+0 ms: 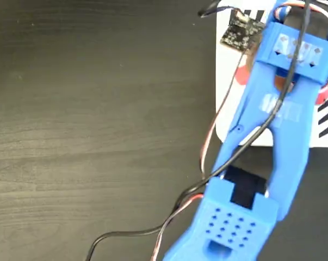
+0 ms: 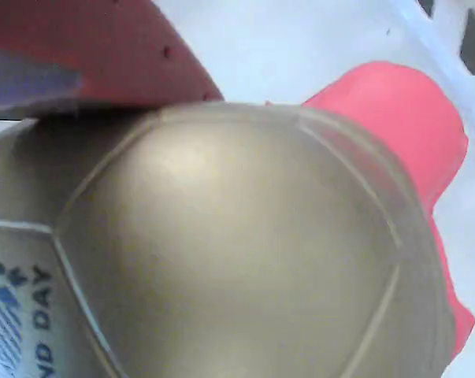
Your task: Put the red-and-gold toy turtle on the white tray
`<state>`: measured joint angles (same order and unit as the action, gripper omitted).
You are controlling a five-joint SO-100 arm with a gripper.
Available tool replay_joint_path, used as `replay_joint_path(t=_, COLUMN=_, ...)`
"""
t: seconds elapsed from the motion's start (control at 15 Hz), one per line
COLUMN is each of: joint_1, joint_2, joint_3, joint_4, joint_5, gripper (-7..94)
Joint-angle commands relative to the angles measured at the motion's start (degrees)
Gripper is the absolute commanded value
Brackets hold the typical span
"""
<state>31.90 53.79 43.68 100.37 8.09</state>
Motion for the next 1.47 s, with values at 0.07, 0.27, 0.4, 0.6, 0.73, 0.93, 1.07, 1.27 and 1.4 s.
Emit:
replay_joint_path(t=0.07, joint_1=1.0, joint_2=2.8, joint_3=-2.6, joint_4=-0.4, joint_5=-0.5, gripper=37)
replay_joint_path(t=0.27, joint_1=0.9, joint_2=2.8, joint_3=-1.8, joint_4=-0.6, joint_5=-1.1, gripper=68)
replay_joint_path(t=0.4, joint_1=0.8, joint_2=2.8, joint_3=-1.3, joint_4=-0.6, joint_5=-1.4, gripper=68)
replay_joint_path(t=0.6, joint_1=0.9, joint_2=2.8, joint_3=-0.8, joint_4=-0.7, joint_5=-1.6, gripper=67)
replay_joint_path(t=0.73, joint_1=0.8, joint_2=2.9, joint_3=-0.6, joint_4=-0.7, joint_5=-1.6, gripper=57)
replay_joint_path(t=0.93, joint_1=0.7, joint_2=3.8, joint_3=-0.6, joint_4=-1.2, joint_5=-0.4, gripper=7)
replay_joint_path(t=1.07, joint_1=0.4, joint_2=4.7, joint_3=-0.5, joint_4=-1.6, joint_5=0.4, gripper=0)
replay_joint_path(t=1.27, joint_1=-1.2, joint_2=9.3, joint_3=1.6, joint_4=-5.1, joint_5=1.6, gripper=0)
replay_joint_path(t=1.4, joint_1=-3.5, joint_2=14.0, joint_3=3.2, joint_4=-8.3, joint_5=1.8, gripper=0)
